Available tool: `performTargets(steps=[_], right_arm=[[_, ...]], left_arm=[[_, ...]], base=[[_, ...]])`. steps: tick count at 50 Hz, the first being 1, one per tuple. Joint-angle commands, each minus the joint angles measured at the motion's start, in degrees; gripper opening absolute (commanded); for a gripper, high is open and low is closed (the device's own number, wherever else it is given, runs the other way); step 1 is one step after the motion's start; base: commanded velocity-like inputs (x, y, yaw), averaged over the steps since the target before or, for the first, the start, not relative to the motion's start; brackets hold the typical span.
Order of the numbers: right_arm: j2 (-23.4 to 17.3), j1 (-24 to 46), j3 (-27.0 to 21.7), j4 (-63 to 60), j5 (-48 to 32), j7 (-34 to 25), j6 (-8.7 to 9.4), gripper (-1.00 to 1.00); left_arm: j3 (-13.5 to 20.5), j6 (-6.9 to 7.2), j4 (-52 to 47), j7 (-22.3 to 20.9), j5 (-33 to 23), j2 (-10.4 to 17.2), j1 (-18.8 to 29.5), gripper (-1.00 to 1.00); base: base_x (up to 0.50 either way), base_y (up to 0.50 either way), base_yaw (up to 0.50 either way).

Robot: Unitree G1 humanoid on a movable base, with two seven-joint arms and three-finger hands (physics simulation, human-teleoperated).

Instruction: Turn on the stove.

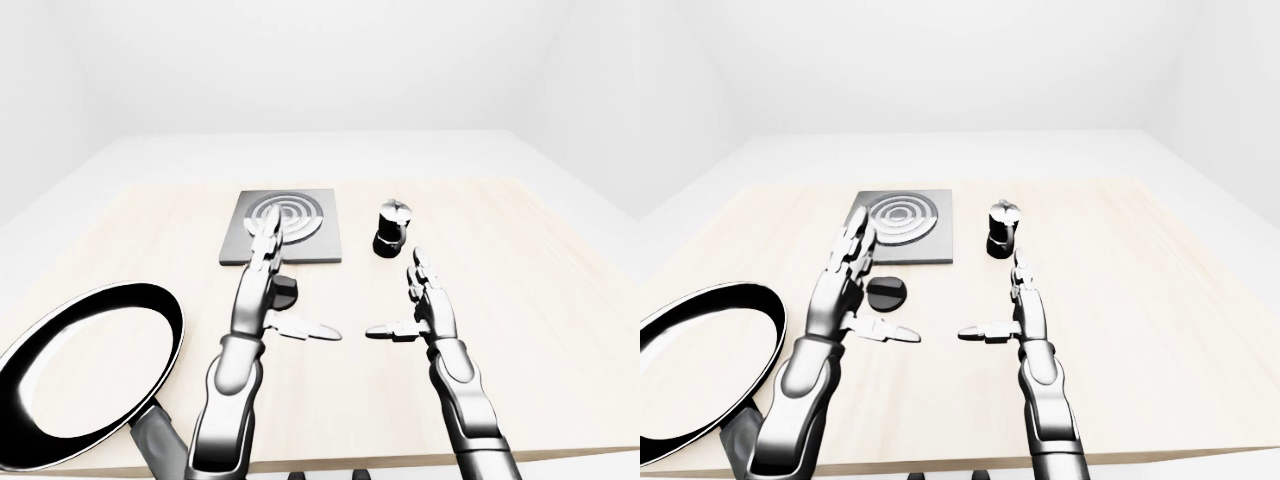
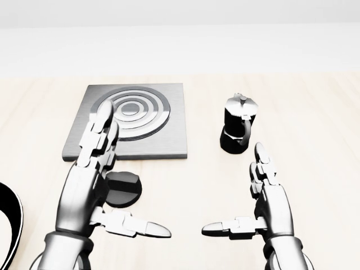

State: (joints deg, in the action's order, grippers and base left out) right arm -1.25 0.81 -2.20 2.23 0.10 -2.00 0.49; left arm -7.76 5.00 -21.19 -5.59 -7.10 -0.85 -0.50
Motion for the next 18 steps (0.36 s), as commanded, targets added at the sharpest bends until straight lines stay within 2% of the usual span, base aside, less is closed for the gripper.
performTargets(steps=[1,9,17,18], right_arm=[[-0.02,0.05,-0.02,0.29,0.02,-0.07,-0.18,1.00],[0.00,0.17,-0.03,0.99,-0.02,0.04,-0.71,1.00],[-0.02,0.25,-0.06,0.74,0.00,0.17,-0.31,1.00],[-0.07,0.21,-0.05,-0.94,0.04,0.21,1.32,1.00]], left_arm=[[0.77,0.00,-9.13,-0.67,-0.94,0.69,0.16,1.00],[1.35,0.00,-14.78,-1.45,-1.72,0.99,0.59,1.00],[1.30,0.00,-18.31,-1.97,-2.47,1.22,0.28,1.00],[1.31,0.00,-18.65,-2.05,-2.60,1.25,0.32,1.00]], base=[[0.00,0.00,0.00],[0.00,0.00,0.00],[0.00,0.00,0.00],[0.00,0.00,0.00]])
